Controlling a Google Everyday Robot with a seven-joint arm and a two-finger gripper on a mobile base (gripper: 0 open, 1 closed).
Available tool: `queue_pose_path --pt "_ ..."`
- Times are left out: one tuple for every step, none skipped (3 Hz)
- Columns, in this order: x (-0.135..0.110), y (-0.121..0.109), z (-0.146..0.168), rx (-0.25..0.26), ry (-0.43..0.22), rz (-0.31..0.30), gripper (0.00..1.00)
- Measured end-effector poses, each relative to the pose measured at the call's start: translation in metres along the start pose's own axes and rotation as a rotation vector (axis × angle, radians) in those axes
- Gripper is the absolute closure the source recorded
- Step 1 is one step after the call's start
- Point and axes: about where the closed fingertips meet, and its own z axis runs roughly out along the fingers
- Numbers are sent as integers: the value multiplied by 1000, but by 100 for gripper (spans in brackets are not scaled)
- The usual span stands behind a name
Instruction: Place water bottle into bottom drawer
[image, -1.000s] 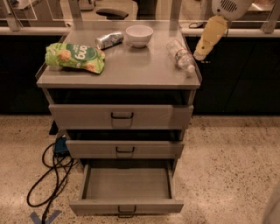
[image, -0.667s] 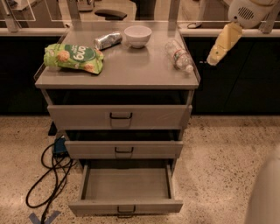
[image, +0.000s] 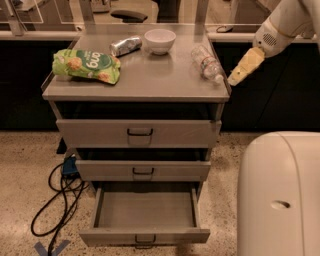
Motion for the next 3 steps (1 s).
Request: queue_pose_path --pt "-15 -10 27 -13 -50 -3 0" --pt "-21 -15 32 0 -67 -1 0" --pt "-43 -7 51 -30 -85 -12 0"
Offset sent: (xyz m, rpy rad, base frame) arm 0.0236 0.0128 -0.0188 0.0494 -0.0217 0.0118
